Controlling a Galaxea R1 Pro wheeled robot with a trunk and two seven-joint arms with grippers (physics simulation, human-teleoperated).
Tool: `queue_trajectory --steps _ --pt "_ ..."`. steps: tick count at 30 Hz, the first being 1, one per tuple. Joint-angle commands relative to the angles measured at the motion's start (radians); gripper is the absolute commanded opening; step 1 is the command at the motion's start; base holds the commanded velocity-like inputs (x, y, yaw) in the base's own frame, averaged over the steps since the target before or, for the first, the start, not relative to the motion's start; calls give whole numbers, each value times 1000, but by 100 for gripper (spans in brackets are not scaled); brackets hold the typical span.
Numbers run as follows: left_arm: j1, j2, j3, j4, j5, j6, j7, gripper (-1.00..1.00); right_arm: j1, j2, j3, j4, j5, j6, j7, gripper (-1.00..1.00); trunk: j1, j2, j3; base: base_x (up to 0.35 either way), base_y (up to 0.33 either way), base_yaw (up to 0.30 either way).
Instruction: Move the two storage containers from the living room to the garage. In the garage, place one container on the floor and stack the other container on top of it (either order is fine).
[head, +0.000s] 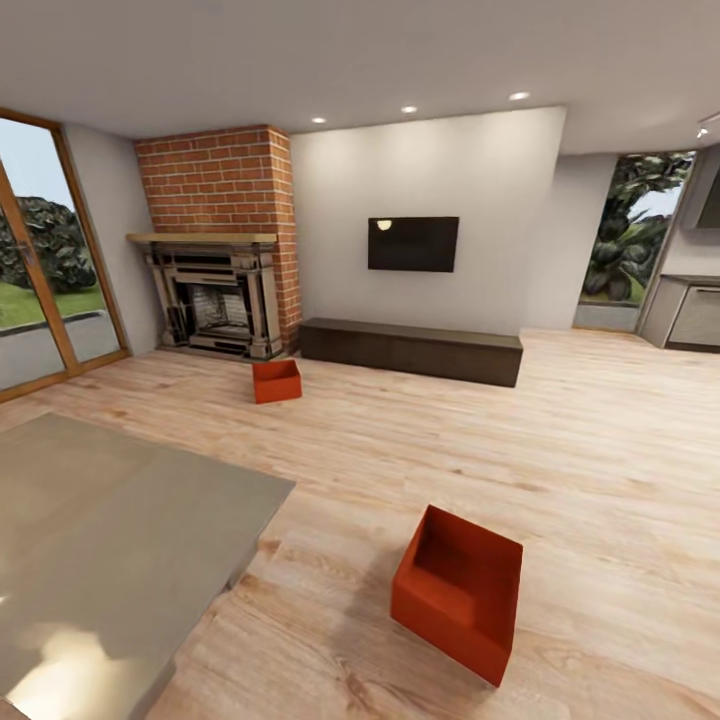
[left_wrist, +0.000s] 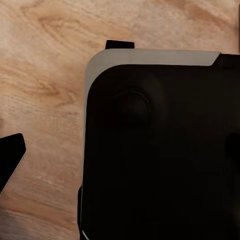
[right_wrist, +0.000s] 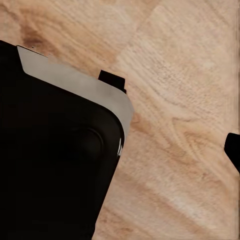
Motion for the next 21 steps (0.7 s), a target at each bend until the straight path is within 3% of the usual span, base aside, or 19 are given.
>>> queue_trajectory --steps 1,21 --pt "0 0 0 -1 9 1 -1 100 -1 0 9 2 -10 -5 0 100 1 0 -1 323 0 0" --pt "0 1 1 -1 9 0 -1 100 -1 0 9 2 -10 -5 0 100 1 0 -1 323 0 0"
